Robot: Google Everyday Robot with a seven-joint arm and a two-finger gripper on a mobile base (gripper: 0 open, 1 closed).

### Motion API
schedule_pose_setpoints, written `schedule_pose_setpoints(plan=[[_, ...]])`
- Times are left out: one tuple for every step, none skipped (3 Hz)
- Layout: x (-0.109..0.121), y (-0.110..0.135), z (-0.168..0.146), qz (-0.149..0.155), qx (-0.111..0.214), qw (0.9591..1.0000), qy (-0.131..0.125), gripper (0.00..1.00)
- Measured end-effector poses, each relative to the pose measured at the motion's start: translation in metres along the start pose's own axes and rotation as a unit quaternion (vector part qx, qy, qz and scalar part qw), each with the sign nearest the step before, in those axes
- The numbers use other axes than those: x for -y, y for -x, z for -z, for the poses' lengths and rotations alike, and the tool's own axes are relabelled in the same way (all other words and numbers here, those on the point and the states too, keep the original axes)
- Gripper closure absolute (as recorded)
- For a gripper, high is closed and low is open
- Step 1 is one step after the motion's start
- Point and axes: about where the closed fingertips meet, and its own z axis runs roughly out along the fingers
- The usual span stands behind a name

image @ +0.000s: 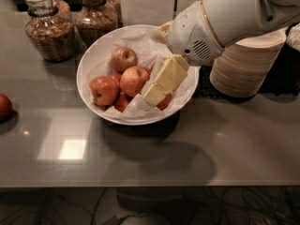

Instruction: Pick apple from white bowl

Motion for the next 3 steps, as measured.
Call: schedule_pose_setpoints(plan=[[0.003,-0.002,-0.010,-0.005,0.007,1.0000,0.002,0.00],[0.010,-0.014,-0.029,-0.019,0.016,0.9996,0.011,0.02],[0.016,-0.025,-0.042,-0.030,0.016,0.9994,0.012,0.14]])
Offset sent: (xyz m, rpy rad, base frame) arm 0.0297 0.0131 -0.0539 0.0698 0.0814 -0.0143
